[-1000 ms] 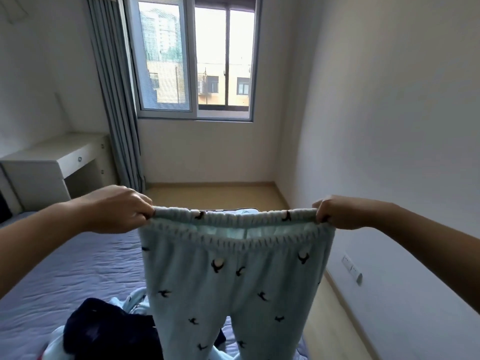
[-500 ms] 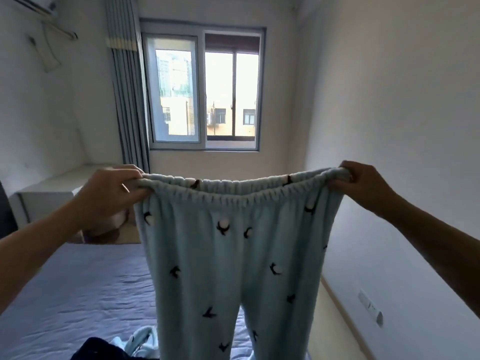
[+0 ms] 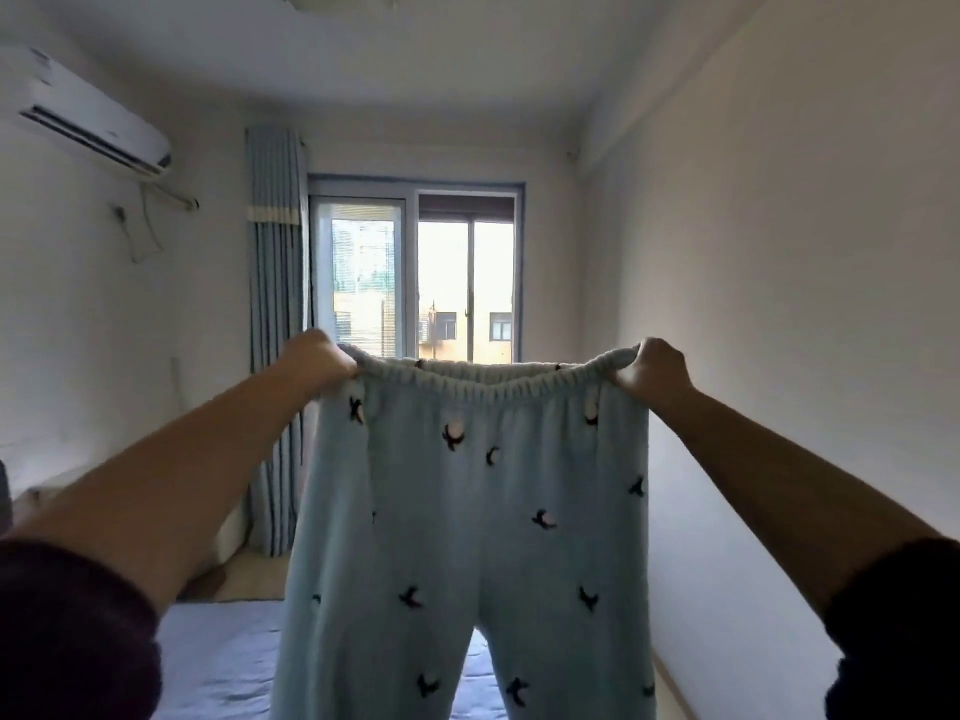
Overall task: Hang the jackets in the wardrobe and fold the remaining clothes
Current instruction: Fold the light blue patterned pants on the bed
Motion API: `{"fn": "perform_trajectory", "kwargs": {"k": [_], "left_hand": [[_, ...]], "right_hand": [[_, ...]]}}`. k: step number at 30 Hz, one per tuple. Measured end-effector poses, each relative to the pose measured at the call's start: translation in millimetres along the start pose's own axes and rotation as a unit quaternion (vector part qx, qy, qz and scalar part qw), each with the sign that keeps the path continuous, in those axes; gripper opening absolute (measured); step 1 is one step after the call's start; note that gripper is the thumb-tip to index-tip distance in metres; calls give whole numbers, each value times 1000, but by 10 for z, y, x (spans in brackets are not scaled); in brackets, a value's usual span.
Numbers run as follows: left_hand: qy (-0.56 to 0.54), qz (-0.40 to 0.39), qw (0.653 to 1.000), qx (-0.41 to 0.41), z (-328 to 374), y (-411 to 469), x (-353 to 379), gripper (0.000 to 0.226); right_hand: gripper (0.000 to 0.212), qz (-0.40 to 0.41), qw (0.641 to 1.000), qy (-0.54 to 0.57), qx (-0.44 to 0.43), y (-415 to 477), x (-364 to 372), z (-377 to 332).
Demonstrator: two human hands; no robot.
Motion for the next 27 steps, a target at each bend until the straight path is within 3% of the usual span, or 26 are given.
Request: {"fn": "perform_trajectory", "kwargs": {"k": [2,5,9,13,15,16,18,21,23,25,27], "left_hand": [[-56,-75,991,-93,82,-121,106,20],[-198,-113,961,-158,81,-318,304,18],[-297,-159,928,-159,39,-551,618,10],[-127,-234,964,-9,-170,-463,470,14],[-4,-244,965,93,-367,-360,216,13],[49,-248,959,127,-459,-323,95,13],[110,-286,938,161,-585,-310,-54,23],[236,-334,887,213,-616,-353,-72,35],[301,-314,859,270,-637,-371,-68,30],[309,-243,842,369,-616,-365,-128,26],[299,-144,809,485,-516,-361,-189,19]], "right_hand": [[33,-87,995,3,45,-12,34,-107],[10,-115,976,177,50,-192,163,-280],[14,-163,937,307,12,-468,402,-489],[21,-178,948,261,-45,-470,339,-327],[8,-179,950,247,-60,-404,264,-37],[2,-187,949,245,-67,-377,224,107],[9,-227,939,247,-82,-367,199,299],[7,-284,922,226,-132,-440,211,363],[7,-320,904,224,-174,-484,145,367],[13,-376,870,226,-223,-533,-7,299],[24,-404,864,94,-284,-548,-99,175]]}}
Point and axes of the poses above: each hand's wrist, its own y-axis towards the middle knuckle, its own x-axis out of the palm, z = x × y, the point moved 2 cm from there along y, towards the middle knuckle, and after that the axes turned 11 degrees about -y, right-handed, at the moved point
